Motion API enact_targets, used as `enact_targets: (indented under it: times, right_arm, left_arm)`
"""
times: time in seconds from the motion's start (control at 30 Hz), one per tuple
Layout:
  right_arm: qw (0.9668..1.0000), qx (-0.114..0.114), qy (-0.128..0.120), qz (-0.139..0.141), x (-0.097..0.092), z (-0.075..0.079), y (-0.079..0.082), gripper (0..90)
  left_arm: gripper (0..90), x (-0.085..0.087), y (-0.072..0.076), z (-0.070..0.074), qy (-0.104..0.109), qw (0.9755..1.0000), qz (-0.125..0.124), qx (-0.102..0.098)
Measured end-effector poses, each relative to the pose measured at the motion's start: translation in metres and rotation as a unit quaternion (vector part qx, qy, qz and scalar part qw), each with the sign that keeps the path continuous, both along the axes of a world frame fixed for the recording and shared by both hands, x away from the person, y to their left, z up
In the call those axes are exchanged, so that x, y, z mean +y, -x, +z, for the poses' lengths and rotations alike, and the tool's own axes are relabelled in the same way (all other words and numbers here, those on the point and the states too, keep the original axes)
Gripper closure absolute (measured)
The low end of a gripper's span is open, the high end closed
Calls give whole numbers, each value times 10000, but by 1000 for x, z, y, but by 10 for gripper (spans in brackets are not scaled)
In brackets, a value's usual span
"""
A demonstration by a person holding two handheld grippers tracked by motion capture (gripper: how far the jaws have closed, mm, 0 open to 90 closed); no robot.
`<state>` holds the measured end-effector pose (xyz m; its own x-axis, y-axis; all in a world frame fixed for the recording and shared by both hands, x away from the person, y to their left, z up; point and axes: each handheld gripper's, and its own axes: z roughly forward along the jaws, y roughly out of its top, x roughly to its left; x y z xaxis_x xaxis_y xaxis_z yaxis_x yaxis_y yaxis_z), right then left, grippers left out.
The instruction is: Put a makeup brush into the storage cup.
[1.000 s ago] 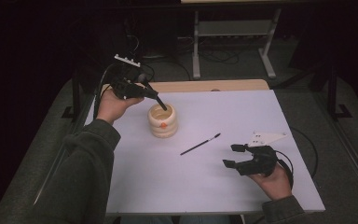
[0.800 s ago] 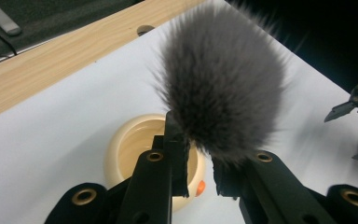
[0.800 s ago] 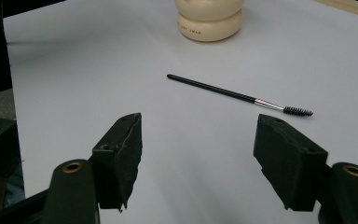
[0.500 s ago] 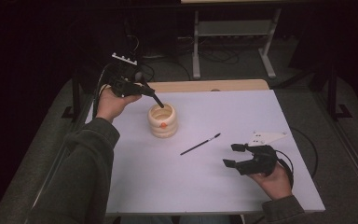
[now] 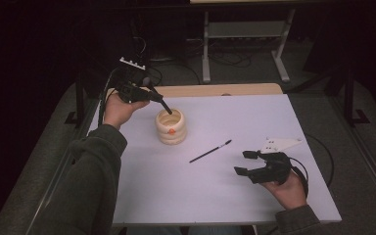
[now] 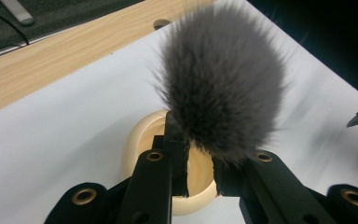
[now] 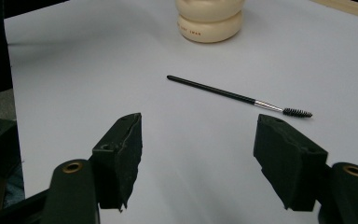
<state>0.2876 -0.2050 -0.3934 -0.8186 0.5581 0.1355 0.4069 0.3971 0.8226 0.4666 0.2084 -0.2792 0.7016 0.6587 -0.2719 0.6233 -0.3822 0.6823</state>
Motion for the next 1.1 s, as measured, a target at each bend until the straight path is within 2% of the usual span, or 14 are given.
enact_targets:
  times: [0.3,0.57,1.1]
  right_arm:
    - [10000,2,-2,-1,0,0,0,315]
    - [10000,-19,6,8,0,0,0,315]
    - [10000,-20,41,30,2,-1,-1,315]
  left_arm:
    - [775,0,0,-11,14,10000,44,43]
    - [775,1,2,-21,-62,9999,73,68]
    - [774,3,7,-34,-32,9999,109,98]
